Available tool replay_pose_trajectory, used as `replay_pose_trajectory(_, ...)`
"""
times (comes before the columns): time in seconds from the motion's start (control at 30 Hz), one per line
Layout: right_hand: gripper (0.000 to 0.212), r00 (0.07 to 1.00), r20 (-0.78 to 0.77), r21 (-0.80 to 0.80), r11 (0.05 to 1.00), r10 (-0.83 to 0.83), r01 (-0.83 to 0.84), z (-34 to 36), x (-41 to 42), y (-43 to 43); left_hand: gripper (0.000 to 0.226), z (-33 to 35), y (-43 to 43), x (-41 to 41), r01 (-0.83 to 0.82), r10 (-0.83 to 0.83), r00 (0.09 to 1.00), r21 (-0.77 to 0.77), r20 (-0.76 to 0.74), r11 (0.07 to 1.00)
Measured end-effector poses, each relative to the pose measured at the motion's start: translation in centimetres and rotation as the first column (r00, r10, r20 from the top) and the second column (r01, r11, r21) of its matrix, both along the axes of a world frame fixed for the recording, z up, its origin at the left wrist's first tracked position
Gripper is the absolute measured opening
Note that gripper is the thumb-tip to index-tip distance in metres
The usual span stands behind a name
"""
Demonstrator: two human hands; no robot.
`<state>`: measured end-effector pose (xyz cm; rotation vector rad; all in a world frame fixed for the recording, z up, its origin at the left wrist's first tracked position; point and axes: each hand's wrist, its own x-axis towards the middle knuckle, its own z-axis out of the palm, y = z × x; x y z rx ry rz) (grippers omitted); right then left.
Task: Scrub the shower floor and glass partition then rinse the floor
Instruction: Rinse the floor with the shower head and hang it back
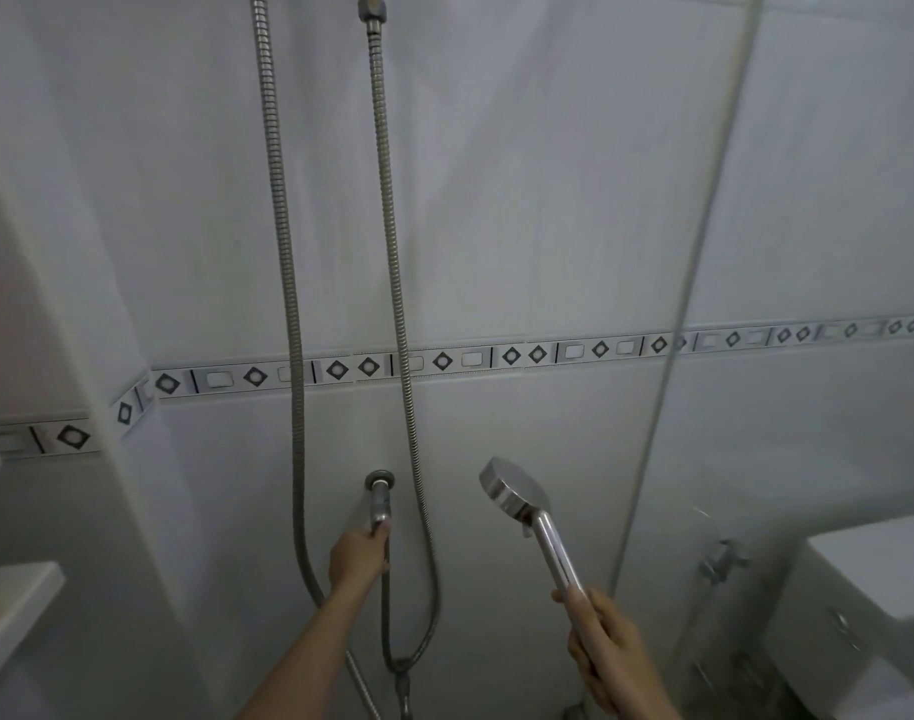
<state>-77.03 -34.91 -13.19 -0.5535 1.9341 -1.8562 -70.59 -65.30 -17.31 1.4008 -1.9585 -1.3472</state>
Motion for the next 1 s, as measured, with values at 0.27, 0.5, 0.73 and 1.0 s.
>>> replay_pose_trajectory(0.27, 0.023, 0.996, -0.081, 0.021, 0.999, -0.037, 0.039, -0.4, -0.4, 0.1, 0.037, 0.2, -0.4, -0.7, 0.078, 0.015, 0.974, 0.398, -0.227, 0.914)
replay_pose_trajectory(0.5, 0.028, 0.99, -0.135, 0.006, 0.999, -0.05, 0.051, -0.6, -1.1, 0.2, 0.053, 0.8, 0.3, -0.7, 0.295, 0.318, 0.772, 0.754, -0.55, 0.587)
replay_pose_trajectory(0.73, 0.066, 0.981, -0.181, 0.023, 0.997, -0.069, 0.074, -0.8, -2.0, 1.0, 0.049, -0.6, -1.4, -0.4, -0.172, 0.341, 0.904, 0.511, -0.258, 0.842)
replay_pose_trajectory(1.0, 0.076, 0.975, -0.202, -0.005, 0.995, -0.097, 0.098, 0.0, -2.0, 2.7, 0.078, 2.4, -4.8, 1.2, -0.49, 0.487, 0.851, 0.036, -0.197, 0.871)
